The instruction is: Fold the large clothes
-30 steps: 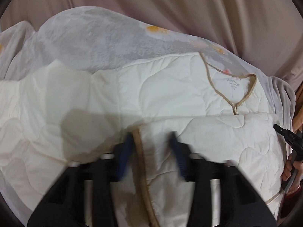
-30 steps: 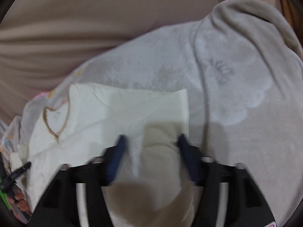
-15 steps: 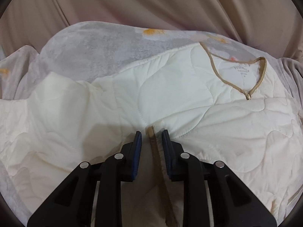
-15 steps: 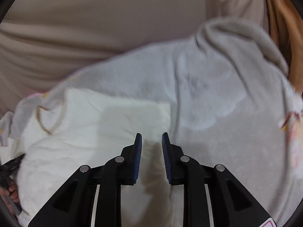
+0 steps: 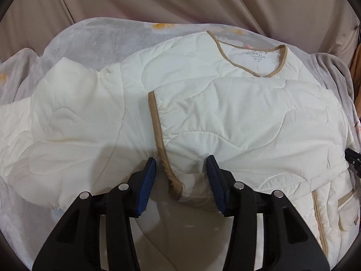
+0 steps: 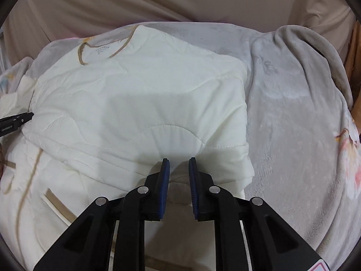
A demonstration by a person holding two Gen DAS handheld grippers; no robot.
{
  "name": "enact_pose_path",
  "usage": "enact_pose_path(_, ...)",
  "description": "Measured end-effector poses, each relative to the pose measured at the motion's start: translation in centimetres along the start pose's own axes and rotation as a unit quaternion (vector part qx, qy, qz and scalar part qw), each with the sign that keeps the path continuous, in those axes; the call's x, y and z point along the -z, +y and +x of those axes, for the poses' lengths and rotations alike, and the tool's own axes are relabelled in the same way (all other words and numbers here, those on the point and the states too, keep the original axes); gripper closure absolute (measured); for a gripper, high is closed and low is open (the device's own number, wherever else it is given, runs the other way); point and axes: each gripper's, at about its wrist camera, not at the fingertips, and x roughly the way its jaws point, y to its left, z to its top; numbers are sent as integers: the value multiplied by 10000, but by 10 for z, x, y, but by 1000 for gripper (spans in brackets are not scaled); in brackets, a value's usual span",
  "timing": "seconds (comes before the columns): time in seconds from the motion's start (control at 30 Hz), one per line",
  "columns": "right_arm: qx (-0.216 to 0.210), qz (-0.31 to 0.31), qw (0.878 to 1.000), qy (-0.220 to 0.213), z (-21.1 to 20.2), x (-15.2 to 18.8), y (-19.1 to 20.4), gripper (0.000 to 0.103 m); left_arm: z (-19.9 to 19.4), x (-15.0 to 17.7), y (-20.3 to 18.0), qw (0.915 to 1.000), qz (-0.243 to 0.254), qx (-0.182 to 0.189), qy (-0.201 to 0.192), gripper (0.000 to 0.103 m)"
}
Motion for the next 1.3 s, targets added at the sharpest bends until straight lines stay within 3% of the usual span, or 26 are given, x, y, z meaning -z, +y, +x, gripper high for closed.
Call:
enact_pose_path(0.13,257,-167,9994,-151,2,6,7,90,-5,5,5,9999,-54,8,-130,58)
enact_pose_path(0.27,751,-539,9950,-374,-2,12,23,85,-37,10,44,9961,-753,256,-388,56)
enact_pose_path(0.37,708,-471,9954,-449,-5,12,19,83,-79,17,104,9848,-1590,193,-670,40)
enact_pose_path(0.4,623,-395,9962,-457,-5,12,15,83,-92,20,128,9795,-1856,33,-785,31)
enact_pose_path(0.47,488,-278,9974,-456,-6,11,10,82,-114,27,182,9659,-2344,-542,-957,30)
enact_pose_path(0.6,465,-238,9976,-463,-5,11,9,82,-126,45,293,9271,-3341,-1419,-929,30)
enact_pose_path(0.77,599,-287,9966,-497,-6,12,13,79,-92,64,381,8923,-4331,-1132,-588,30)
enact_pose_path(0.87,594,-228,9966,-532,-7,13,12,77,-72,68,404,8832,-4530,-1073,-572,33)
enact_pose_path(0.93,598,-211,9965,-540,-7,13,12,76,-67,65,405,8826,-4511,-1177,-601,51)
enact_pose_path(0.97,608,-207,9965,-543,-7,13,13,75,-68,61,404,8862,-4433,-1182,-638,62)
enact_pose_path(1.0,620,-207,9964,-546,-7,13,13,75,-69,56,403,8914,-4336,-1139,-668,86)
enact_pose_path(1.03,630,-208,9963,-548,-8,13,14,75,-75,46,396,8968,-4202,-1193,-698,92)
enact_pose_path(1.17,640,-215,9962,-554,-8,13,14,74,-117,-5,350,9179,-3513,-1338,-1268,97)
enact_pose_path(1.3,627,-221,9962,-567,-8,13,13,74,-173,-68,247,9439,-2407,-1030,-2013,97)
